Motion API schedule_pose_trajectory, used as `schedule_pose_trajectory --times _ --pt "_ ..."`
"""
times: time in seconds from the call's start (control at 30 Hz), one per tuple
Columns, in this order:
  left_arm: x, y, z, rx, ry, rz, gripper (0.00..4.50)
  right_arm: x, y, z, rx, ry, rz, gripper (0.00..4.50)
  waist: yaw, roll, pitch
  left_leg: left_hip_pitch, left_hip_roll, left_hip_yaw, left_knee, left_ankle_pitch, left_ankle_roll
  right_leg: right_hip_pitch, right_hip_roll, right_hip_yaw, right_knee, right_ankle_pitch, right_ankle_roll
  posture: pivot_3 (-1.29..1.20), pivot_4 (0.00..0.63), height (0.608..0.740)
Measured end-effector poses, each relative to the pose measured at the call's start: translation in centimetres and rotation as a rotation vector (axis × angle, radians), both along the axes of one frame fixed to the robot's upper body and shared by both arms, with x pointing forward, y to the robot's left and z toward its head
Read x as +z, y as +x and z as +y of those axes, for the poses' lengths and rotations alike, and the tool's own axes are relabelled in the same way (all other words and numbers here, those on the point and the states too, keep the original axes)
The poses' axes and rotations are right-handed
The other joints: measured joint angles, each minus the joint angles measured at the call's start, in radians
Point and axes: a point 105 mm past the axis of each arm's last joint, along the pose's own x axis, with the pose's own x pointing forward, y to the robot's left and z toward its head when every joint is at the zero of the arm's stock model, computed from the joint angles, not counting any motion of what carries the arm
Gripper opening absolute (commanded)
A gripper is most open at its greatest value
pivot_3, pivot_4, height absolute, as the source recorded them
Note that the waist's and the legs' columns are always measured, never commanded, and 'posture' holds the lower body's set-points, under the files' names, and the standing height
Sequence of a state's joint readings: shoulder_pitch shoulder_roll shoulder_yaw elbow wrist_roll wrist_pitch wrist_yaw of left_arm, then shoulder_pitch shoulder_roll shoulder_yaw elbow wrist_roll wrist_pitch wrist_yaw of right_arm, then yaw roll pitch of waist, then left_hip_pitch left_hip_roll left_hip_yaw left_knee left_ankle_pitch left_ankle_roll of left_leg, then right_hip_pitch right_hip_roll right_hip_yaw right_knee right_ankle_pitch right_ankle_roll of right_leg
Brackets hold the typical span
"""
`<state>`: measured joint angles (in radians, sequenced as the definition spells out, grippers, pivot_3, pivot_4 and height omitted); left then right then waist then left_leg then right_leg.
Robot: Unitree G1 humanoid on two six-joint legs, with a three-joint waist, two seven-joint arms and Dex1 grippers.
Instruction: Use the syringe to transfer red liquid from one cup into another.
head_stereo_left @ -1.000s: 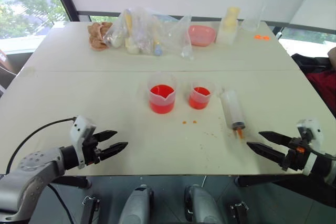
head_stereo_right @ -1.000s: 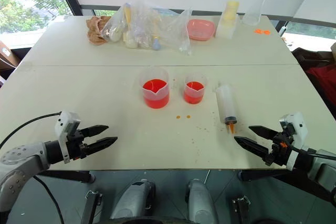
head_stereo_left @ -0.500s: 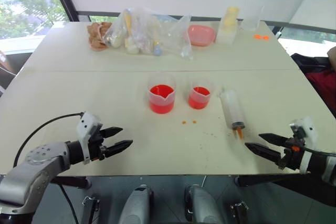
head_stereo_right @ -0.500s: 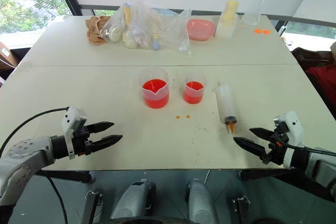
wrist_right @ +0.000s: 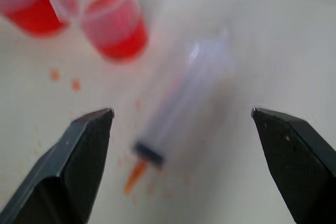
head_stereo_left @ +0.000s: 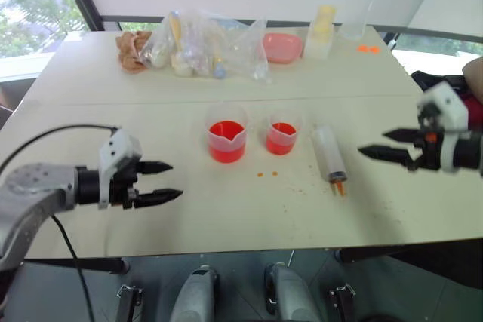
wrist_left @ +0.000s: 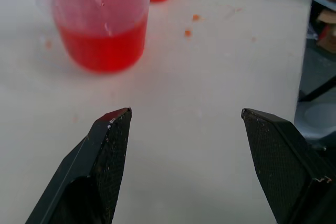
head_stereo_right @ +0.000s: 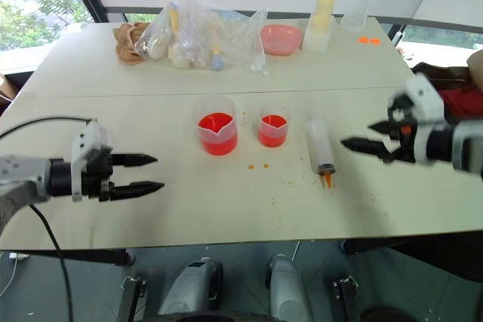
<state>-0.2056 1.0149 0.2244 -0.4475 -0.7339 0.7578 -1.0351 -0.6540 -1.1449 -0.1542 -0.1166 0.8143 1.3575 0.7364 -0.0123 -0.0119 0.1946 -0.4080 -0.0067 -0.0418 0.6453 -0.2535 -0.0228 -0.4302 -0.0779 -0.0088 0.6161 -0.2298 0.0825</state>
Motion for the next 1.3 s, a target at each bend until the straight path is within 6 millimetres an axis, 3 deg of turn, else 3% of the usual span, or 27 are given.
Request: schedule_pose_trajectory --times 0.13,0.3,0.4,0.53,0.7,0.8,0.93,1.2,1.27,1.3 --pt "1.6 0.5 -0.5 -0.025 -0.03 -0.049 3.53 -0.4 3.4 1.3 -0.043 0.104 0.158 4.39 -0.002 0.0 0.0 -0.002 -0.002 0.004 0.0 -0.001 0.001 -0.002 0.0 0.002 -0.001 0.002 0.005 0.0 0.15 0.74" --pt "2.3 0.8 -1.5 -0.032 -0.127 -0.058 3.53 -3.2 6.3 1.6 -0.158 0.121 0.337 4.39 0.0 0.0 0.0 -0.003 -0.003 0.007 0.0 -0.002 0.003 -0.003 -0.002 0.003 -0.001 0.007 0.013 0.0 0.15 0.74" --pt "2.1 0.7 -1.8 -0.025 -0.152 -0.05 3.53 -4.8 7.1 1.4 -0.216 0.119 0.411 4.39 -0.001 0.0 0.0 -0.003 -0.004 0.008 0.001 -0.002 0.003 -0.003 -0.002 0.004 -0.001 0.007 0.014 0.0 0.15 0.74" --pt "0.9 0.5 -1.7 0.001 -0.171 -0.022 3.53 -6.5 7.2 2.1 -0.201 0.069 0.479 4.39 -0.004 0.0 0.0 -0.002 -0.004 0.009 0.001 -0.002 0.003 -0.003 -0.001 0.005 0.0 0.007 0.014 0.0 0.15 0.74" --pt "0.8 0.8 -1.8 0.02 -0.188 -0.038 3.53 -8.2 7.5 2.7 -0.171 -0.005 0.511 4.39 -0.005 -0.001 -0.001 0.0 -0.004 0.009 0.003 -0.002 0.003 -0.002 -0.001 0.005 0.003 0.008 0.014 0.0 0.15 0.74" --pt "0.6 0.9 -1.9 0.027 -0.189 -0.043 3.53 -8.5 7.9 2.6 -0.169 -0.032 0.493 3.61 -0.007 -0.002 -0.001 0.001 -0.004 0.009 0.004 -0.002 0.003 -0.001 -0.001 0.005 0.003 0.008 0.014 0.0 0.15 0.74" --pt "0.0 0.7 -1.7 0.042 -0.185 -0.036 3.53 -8.8 8.2 2.3 -0.188 -0.034 0.493 1.5 -0.009 -0.003 -0.001 0.002 -0.004 0.009 0.004 -0.001 0.002 0.0 -0.001 0.006 0.003 0.008 0.014 0.0 0.15 0.74" --pt "0.0 1.0 -1.5 0.051 -0.191 -0.04 3.53 -8.7 7.9 2.4 -0.217 0.019 0.53 1.4 -0.006 -0.002 -0.001 0.002 -0.004 0.009 0.004 -0.001 0.002 -0.001 -0.001 0.006 0.004 0.008 0.014 0.0 0.15 0.74" --pt "0.1 1.2 -1.1 0.067 -0.199 -0.038 3.53 -8.0 8.2 2.6 -0.211 0.056 0.497 1.4 -0.006 -0.001 -0.001 0.001 -0.004 0.009 0.004 -0.001 0.002 -0.001 -0.001 0.006 0.004 0.008 0.014 0.0 0.15 0.74" --pt "0.1 1.5 -0.5 0.088 -0.205 -0.034 3.53 -6.6 8.9 2.8 -0.191 0.075 0.432 1.4 -0.008 0.001 0.0 0.0 -0.004 0.011 0.004 -0.001 0.002 -0.004 -0.001 0.007 0.005 0.008 0.014 0.0 0.15 0.74"
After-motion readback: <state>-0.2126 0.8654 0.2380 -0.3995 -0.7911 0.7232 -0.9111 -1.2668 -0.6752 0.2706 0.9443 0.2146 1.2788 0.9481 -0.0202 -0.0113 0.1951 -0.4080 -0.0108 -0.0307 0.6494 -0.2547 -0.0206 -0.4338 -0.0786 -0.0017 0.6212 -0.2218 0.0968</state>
